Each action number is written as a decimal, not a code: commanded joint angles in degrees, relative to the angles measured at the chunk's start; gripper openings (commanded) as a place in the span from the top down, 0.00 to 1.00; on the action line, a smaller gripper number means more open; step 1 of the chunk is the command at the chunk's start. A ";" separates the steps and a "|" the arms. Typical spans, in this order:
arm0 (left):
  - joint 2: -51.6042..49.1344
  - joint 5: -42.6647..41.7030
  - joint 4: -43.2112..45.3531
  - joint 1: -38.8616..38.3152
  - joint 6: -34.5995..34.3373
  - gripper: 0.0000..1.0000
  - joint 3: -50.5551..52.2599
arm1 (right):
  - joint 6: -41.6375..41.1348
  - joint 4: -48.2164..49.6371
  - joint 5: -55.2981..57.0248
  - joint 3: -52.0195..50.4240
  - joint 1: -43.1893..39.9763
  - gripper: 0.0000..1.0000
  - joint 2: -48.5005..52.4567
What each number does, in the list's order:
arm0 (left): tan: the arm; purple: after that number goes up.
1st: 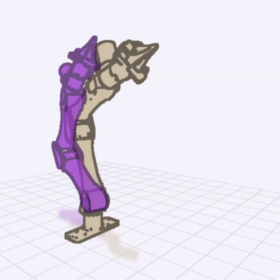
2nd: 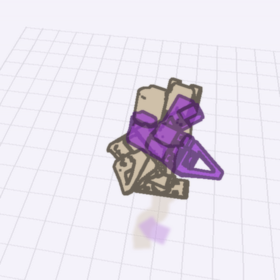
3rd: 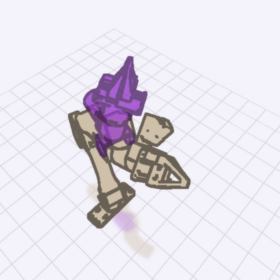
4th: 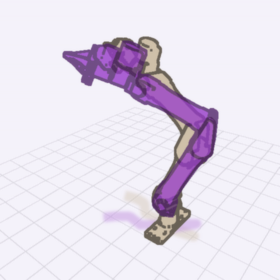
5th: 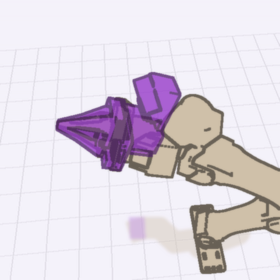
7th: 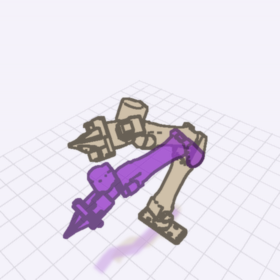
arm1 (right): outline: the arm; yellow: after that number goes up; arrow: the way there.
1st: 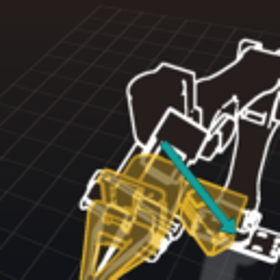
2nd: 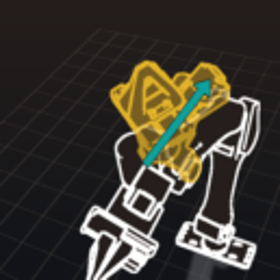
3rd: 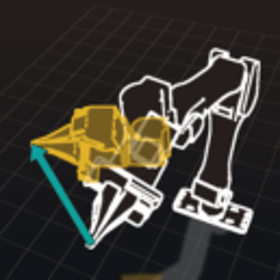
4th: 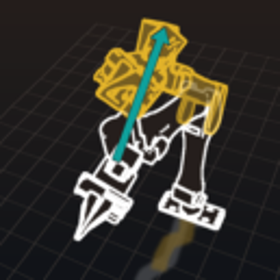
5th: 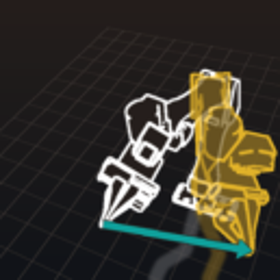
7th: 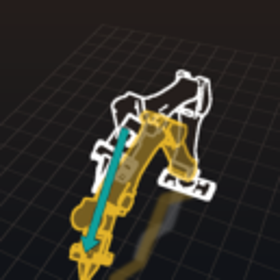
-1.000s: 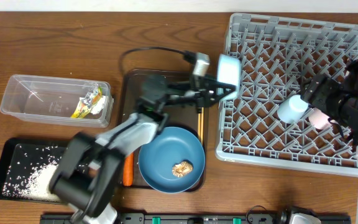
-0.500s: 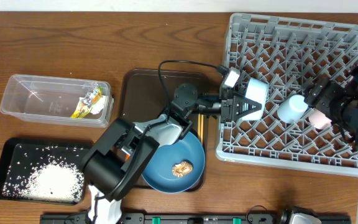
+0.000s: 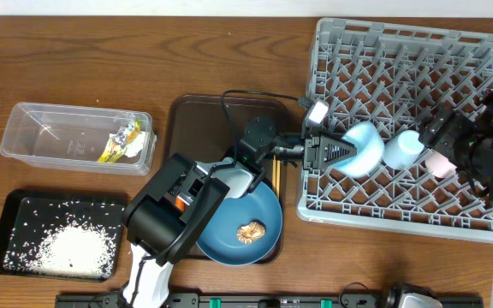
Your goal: Sort waste into correct bins and load items into the dishwasher rack
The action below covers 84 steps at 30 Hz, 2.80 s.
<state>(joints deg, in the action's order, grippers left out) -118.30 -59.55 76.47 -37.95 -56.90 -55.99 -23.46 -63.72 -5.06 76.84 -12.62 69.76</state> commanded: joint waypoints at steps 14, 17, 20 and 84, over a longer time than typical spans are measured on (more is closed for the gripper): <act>-0.52 -2.45 0.31 1.99 0.17 0.60 -2.03 | 0.39 -0.44 2.08 -0.09 -0.22 0.14 -0.04; -0.17 -6.27 0.31 3.54 -0.81 0.60 -3.34 | 1.05 -0.39 2.05 -0.09 -0.22 0.13 -0.04; 0.90 -9.35 0.15 4.66 -1.11 0.60 -4.90 | 1.46 -0.46 2.05 -0.09 -0.22 0.13 -0.04; 25.07 47.89 -96.56 -6.19 49.53 0.84 -16.15 | 11.63 10.82 -19.15 -16.83 1.51 0.85 14.08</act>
<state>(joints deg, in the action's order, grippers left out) -93.01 -11.79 -20.38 -44.31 -8.49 -71.46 -11.92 -53.01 -23.20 59.90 -12.21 84.05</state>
